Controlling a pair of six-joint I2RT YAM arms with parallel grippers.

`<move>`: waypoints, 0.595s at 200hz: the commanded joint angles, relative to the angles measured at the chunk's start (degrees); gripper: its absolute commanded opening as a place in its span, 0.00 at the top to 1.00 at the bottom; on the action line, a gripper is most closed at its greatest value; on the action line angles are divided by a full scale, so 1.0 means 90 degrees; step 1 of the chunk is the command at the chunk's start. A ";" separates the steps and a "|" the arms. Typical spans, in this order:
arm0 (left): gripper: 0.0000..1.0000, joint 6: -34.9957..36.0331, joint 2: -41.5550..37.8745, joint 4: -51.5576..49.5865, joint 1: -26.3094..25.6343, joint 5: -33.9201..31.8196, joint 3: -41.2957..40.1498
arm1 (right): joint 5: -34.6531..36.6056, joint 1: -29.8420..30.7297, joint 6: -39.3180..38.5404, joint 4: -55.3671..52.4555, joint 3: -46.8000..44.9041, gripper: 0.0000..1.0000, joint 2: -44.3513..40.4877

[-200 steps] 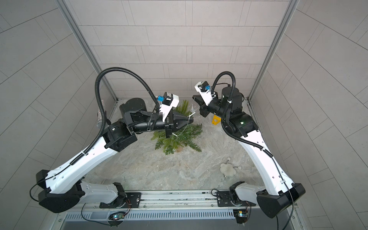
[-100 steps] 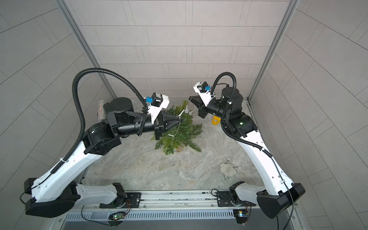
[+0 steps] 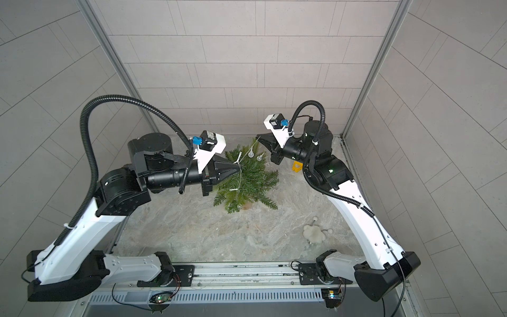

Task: Remove string lights from the small christmas tree
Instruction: Remove the light string from the Christmas tree.

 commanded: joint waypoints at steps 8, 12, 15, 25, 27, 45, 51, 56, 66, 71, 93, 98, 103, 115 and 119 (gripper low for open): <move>0.63 0.0084 -0.0517 -0.0784 -0.0296 0.1367 0.0438 | 0.1397 -0.0294 0.0227 0.0213 -0.0132 1.00 0.0209; 0.55 0.0123 -0.0501 -0.0799 -0.0296 0.1352 0.0411 | 0.1397 -0.0291 0.0234 0.0228 -0.0141 1.00 0.0209; 0.51 0.0148 -0.0493 -0.0810 -0.0298 0.1321 0.0384 | 0.1397 -0.0291 0.0239 0.0233 -0.0144 1.00 0.0216; 0.45 0.0266 -0.0513 -0.0785 -0.0296 0.1347 0.0228 | 0.1397 -0.0281 0.0239 0.0244 -0.0154 1.00 0.0208; 0.44 0.0296 -0.0521 -0.0779 -0.0296 0.1372 0.0192 | 0.1397 -0.0281 0.0239 0.0244 -0.0154 1.00 0.0201; 0.40 0.0397 -0.0680 -0.0560 -0.0296 0.1445 -0.0260 | 0.1419 -0.0281 0.0216 0.0226 -0.0163 1.00 0.0153; 0.40 0.0406 -0.0746 -0.0477 -0.0301 0.1375 -0.0415 | 0.1408 -0.0281 0.0202 0.0216 -0.0163 1.00 0.0122; 0.40 0.0406 -0.0785 -0.0413 -0.0296 0.1237 -0.0549 | 0.1407 -0.0281 0.0200 0.0215 -0.0163 1.00 0.0102; 0.40 0.0342 -0.0890 -0.0281 -0.0296 0.0933 -0.0802 | 0.1384 -0.0282 0.0177 0.0200 -0.0159 1.00 0.0050; 0.40 0.0329 -0.0927 -0.0259 -0.0296 0.0798 -0.0901 | 0.1371 -0.0281 0.0170 0.0190 -0.0154 1.00 0.0035; 0.40 0.0285 -0.1032 -0.0154 -0.0287 0.0562 -0.1320 | 0.1273 -0.0281 0.0113 0.0221 -0.0242 1.00 -0.0107; 0.40 0.0266 -0.1051 -0.0118 -0.0290 0.0487 -0.1405 | 0.1271 -0.0281 0.0120 0.0253 -0.0286 1.00 -0.0142; 0.40 0.0247 -0.1075 -0.0108 -0.0288 0.0388 -0.1462 | 0.1270 -0.0281 0.0123 0.0271 -0.0320 1.00 -0.0187; 0.40 0.0227 -0.1133 -0.0119 -0.0286 0.0173 -0.1551 | 0.1320 -0.0281 0.0113 0.0264 -0.0418 1.00 -0.0294; 0.40 0.0214 -0.1158 -0.0112 -0.0286 0.0097 -0.1572 | 0.1366 -0.0281 0.0103 0.0264 -0.0463 1.00 -0.0329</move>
